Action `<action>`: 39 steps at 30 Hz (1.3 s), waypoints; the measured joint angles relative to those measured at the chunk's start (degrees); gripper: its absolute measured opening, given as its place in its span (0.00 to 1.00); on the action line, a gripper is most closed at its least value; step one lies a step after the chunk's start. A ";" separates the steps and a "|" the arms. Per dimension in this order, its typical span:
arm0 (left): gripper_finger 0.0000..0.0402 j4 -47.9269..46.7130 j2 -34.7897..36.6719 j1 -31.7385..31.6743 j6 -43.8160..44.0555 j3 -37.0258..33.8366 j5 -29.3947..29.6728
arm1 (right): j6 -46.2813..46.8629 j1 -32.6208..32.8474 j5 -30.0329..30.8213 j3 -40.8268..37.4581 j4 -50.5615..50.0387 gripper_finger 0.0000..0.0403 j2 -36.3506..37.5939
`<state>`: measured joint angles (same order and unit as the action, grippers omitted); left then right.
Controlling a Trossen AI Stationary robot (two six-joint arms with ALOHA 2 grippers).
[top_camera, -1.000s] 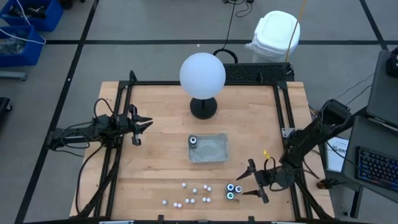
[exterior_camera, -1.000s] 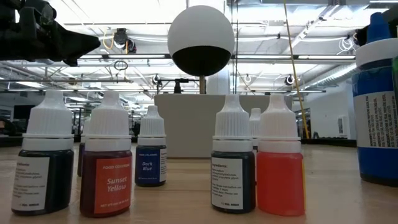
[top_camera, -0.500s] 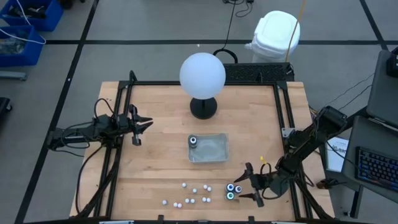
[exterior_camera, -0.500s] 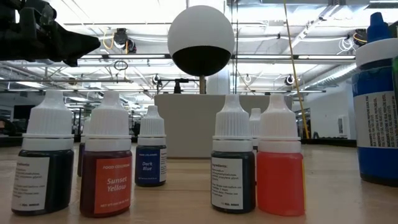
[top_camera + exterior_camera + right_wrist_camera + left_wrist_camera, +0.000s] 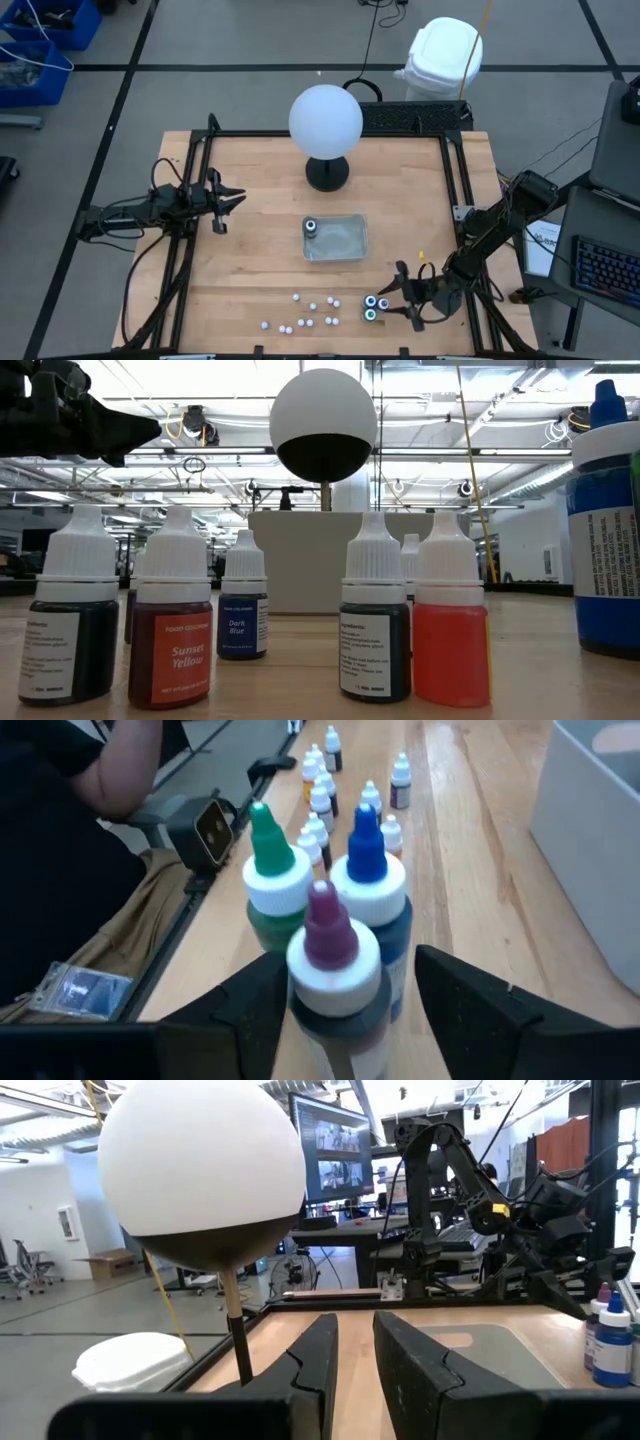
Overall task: Pick & Place food coloring
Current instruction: Put the large violet food coloring bottle into the gray bin
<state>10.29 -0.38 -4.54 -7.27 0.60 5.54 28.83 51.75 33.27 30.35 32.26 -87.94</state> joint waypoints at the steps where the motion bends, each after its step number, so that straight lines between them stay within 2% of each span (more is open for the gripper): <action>1: 0.19 0.02 -0.01 0.00 0.00 0.00 0.00 | 0.49 0.00 -0.01 0.00 -0.45 0.50 0.00; 12: 0.19 0.02 0.00 0.00 0.00 0.00 0.02 | 0.22 0.00 0.03 0.00 -0.76 0.37 0.04; 21: 0.19 0.02 -0.01 0.00 0.00 0.00 0.02 | -3.82 -0.01 1.40 0.00 -0.34 0.26 0.04; 30: 0.19 0.02 -0.01 0.00 0.00 0.00 0.02 | -4.04 0.00 1.60 0.00 -0.38 0.27 0.04; 35: 0.19 0.02 0.01 0.02 0.00 0.02 0.00 | -5.37 -0.02 4.43 -0.06 -1.14 0.26 0.00; 39: 0.19 0.02 -0.01 0.02 0.00 0.00 0.02 | -6.17 -0.02 4.48 -0.05 -1.27 0.26 0.14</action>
<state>10.31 -0.38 -4.52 -7.27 0.60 5.56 22.66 51.72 37.74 30.30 30.99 -87.80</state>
